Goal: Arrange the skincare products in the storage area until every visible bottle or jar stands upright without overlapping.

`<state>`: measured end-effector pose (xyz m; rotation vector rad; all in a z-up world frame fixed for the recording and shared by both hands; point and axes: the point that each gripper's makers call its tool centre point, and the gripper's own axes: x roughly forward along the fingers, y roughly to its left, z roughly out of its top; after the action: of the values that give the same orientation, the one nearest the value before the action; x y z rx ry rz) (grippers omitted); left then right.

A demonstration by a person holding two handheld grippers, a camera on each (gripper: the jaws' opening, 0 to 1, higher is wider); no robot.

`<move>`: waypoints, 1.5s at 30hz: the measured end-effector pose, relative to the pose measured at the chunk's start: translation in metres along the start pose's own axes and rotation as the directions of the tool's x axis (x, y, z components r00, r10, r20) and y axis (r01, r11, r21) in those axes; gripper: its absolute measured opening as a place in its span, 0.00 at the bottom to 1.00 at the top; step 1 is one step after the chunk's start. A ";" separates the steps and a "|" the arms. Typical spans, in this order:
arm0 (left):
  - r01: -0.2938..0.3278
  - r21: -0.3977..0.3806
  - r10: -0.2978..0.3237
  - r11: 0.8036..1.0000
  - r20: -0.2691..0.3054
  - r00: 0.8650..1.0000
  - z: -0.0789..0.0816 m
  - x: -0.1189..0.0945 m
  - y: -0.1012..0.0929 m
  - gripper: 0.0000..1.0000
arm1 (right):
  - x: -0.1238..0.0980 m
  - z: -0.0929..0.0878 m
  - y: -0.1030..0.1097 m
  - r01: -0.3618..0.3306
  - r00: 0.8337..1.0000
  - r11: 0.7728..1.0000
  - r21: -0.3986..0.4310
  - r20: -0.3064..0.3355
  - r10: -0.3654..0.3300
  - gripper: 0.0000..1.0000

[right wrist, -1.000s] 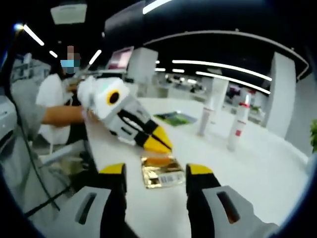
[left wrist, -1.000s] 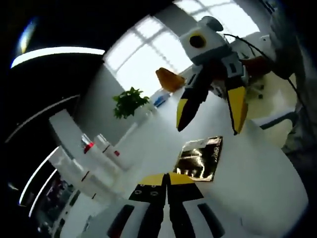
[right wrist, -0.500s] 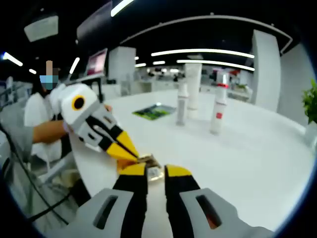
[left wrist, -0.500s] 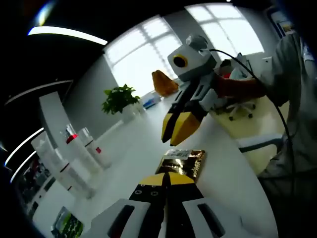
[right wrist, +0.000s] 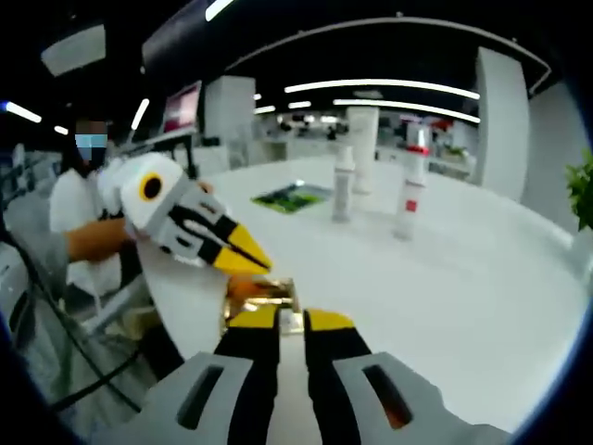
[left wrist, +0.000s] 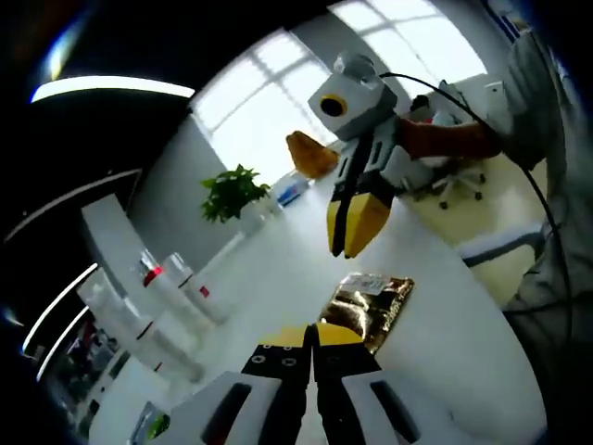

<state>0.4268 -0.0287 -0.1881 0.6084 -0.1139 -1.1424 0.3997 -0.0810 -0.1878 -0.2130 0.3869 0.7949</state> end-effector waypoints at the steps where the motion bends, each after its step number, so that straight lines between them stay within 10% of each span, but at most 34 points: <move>1: 0.008 -0.012 -0.008 1.000 0.023 1.000 0.006 0.000 -0.003 0.00 | -0.001 -0.001 0.001 0.001 1.000 1.000 -0.005 -0.004 -0.001 0.09; 4: 0.101 -0.007 -0.101 0.995 -0.076 0.992 -0.012 0.003 -0.023 0.00 | -0.002 -0.002 0.000 0.006 1.000 1.000 -0.009 0.001 -0.006 0.08; 5: 0.004 -0.018 -0.004 1.000 -0.009 1.000 -0.002 0.007 -0.010 0.00 | -0.002 -0.001 -0.001 0.007 1.000 1.000 -0.004 0.003 -0.007 0.08; 14: 0.067 0.039 -0.065 0.997 -0.048 0.997 -0.008 0.004 -0.019 0.00 | -0.003 0.006 0.001 -0.009 1.000 1.000 -0.001 0.005 0.009 0.12; 19: 0.081 -0.048 -0.084 0.996 -0.065 0.994 -0.010 0.005 -0.018 0.00 | 0.004 0.000 0.016 -0.095 0.994 0.995 -0.033 -0.049 0.093 0.30; 24: 0.079 -0.082 -0.085 0.994 -0.070 0.994 -0.012 0.003 -0.018 0.00 | 0.019 -0.016 0.021 -0.148 0.975 0.978 0.146 -0.143 0.169 0.54; 31: 0.079 -0.091 -0.085 0.993 -0.066 0.994 -0.012 0.003 -0.019 0.00 | 0.024 -0.005 0.030 -0.202 0.972 0.971 0.128 -0.095 0.214 0.71; 37: 0.069 -0.057 -0.073 0.996 -0.064 0.995 -0.012 0.003 -0.020 0.00 | 0.031 -0.016 0.031 -0.106 0.980 0.990 -0.094 -0.177 0.088 0.72; 45: 0.065 -0.059 -0.069 0.996 -0.063 0.996 -0.012 0.003 -0.019 0.00 | 0.034 -0.012 0.042 -0.083 0.985 0.995 -0.048 -0.152 0.075 0.67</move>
<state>0.4172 -0.0315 -0.2088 0.6017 -0.0048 -1.1851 0.3880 -0.0338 -0.2149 -0.3107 0.5192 0.8711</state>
